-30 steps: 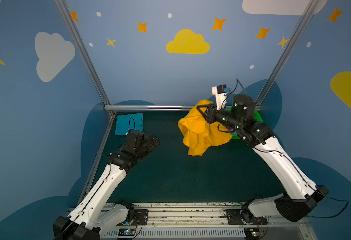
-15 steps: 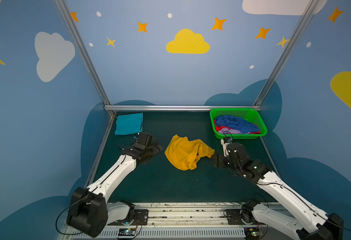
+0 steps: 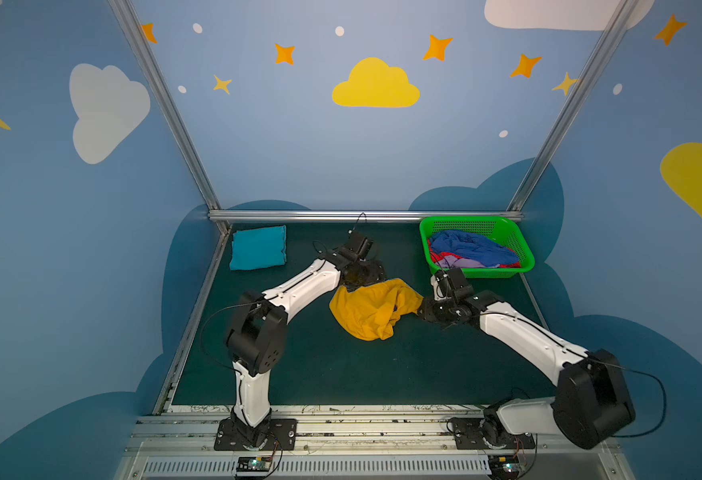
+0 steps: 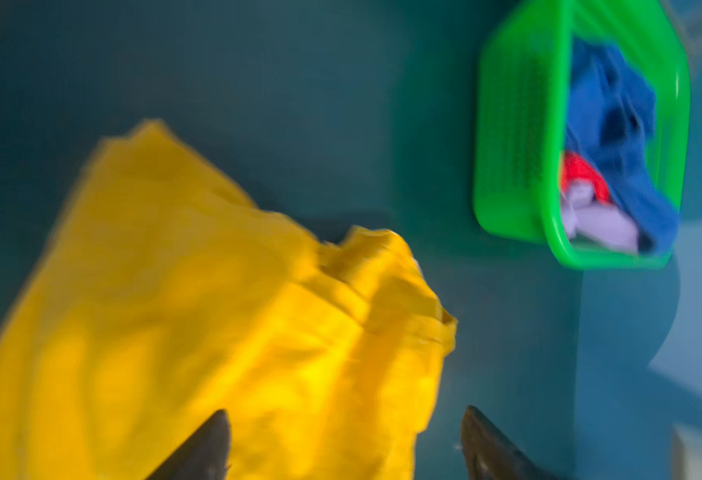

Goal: Fold and stack the t-shirts
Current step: 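Grasp the yellow t-shirt with both grippers and stretch it apart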

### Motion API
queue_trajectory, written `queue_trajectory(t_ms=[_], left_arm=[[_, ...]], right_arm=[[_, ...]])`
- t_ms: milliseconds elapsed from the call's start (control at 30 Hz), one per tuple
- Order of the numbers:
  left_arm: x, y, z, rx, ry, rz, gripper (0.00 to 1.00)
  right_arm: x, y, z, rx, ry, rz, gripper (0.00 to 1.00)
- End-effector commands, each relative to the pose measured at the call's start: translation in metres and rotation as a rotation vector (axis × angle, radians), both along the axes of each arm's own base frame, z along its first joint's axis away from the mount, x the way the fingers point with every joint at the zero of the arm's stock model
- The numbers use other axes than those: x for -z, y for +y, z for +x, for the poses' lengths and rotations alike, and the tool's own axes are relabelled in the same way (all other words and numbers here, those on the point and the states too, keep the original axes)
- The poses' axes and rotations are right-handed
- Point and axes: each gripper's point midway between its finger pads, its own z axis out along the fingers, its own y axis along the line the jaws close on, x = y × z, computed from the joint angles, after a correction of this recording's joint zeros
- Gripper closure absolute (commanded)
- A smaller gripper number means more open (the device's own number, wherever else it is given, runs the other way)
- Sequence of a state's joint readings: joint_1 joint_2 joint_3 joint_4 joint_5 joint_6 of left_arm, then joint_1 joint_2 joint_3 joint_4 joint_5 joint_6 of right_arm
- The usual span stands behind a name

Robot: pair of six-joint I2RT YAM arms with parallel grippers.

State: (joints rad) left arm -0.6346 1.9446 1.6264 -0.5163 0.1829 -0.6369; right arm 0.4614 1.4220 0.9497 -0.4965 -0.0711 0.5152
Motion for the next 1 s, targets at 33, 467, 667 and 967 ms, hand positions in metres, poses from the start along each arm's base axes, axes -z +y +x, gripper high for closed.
queue_trajectory(t_ms=[33, 467, 667, 967], left_arm=[[0.043, 0.002, -0.033, 0.151, 0.058, 0.298, 0.09], [0.085, 0.004, -0.044, 0.224, 0.128, 0.536, 0.75], [0.015, 0.017, -0.031, 0.172, 0.015, 0.509, 0.89], [-0.109, 0.121, -0.042, -0.091, -0.18, 0.437, 0.88]], right_arm=[[-0.001, 0.023, 0.014, -0.018, 0.123, 0.093, 0.18], [0.05, 0.057, 0.046, -0.001, 0.232, 0.231, 0.9], [0.035, 0.053, 0.056, 0.006, 0.187, 0.206, 1.0], [-0.051, 0.009, 0.075, 0.078, -0.017, 0.129, 1.0]])
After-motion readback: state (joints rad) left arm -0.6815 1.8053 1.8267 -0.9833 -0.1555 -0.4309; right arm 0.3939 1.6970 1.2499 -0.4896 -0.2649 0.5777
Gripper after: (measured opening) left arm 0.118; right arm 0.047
